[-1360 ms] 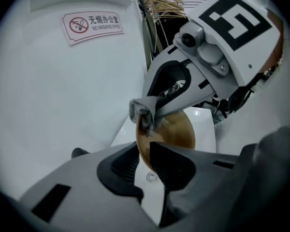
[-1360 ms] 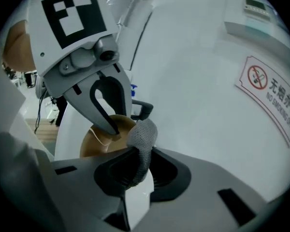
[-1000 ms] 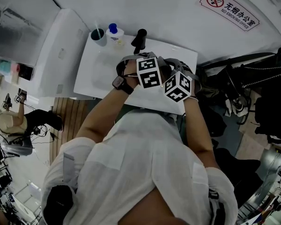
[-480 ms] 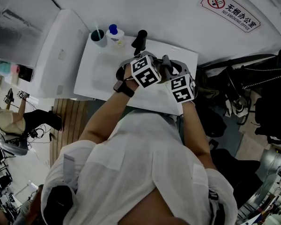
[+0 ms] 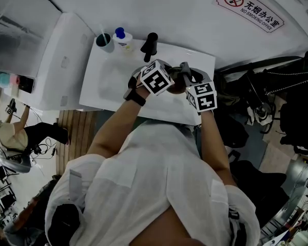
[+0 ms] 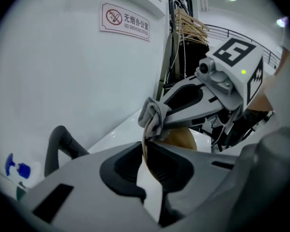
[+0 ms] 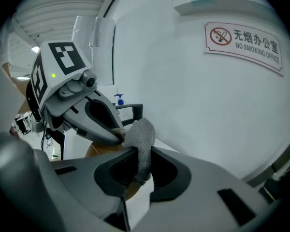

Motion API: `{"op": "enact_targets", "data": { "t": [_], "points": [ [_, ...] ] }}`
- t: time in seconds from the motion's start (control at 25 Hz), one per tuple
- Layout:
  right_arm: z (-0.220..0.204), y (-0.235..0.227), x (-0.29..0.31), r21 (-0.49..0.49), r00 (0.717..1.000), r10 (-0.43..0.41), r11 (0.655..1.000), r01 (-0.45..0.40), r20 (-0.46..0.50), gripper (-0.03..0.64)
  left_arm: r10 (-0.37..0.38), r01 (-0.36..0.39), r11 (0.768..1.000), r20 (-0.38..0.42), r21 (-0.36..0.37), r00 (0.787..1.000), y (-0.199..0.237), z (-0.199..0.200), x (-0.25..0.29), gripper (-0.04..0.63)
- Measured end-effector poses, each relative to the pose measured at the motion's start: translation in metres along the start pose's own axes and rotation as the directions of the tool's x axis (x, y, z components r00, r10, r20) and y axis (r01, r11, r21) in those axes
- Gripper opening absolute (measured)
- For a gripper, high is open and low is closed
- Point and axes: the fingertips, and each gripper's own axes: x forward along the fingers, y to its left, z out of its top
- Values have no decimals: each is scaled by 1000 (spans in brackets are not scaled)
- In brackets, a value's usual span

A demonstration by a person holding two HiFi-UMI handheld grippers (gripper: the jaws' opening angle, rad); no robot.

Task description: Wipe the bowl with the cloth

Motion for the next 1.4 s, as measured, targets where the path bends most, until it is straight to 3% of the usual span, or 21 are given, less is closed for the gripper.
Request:
{"op": "enact_targets", "data": {
  "t": [0.08, 0.28, 0.48, 0.76, 1.2, 1.4],
  "points": [
    [-4, -2, 0, 17, 1000, 8, 1000, -7, -8, 77, -12, 12, 1000, 2, -17, 1000, -1, 0, 3, 41],
    [-7, -5, -1, 49, 1000, 7, 999, -7, 3, 74, 78, -78, 996, -15, -36, 997, 11, -2, 12, 18],
    [-11, -28, -11, 73, 998, -68, 995, 67, 16, 66, 142, -145, 988, -56, -45, 988, 23, -16, 27, 18],
    [-29, -57, -34, 117, 992, -122, 986, 119, 23, 66, 39, -62, 964, -94, -260, 995, 13, -46, 75, 18],
    [-54, -77, -68, 166, 987, -144, 977, 132, 65, 66, -46, -37, 923, -203, -384, 978, 3, -84, 148, 20],
    [-66, -90, -84, 198, 984, -171, 967, 158, 51, 66, -120, -12, 881, -248, -474, 961, -11, -107, 171, 25]
  ]
}}
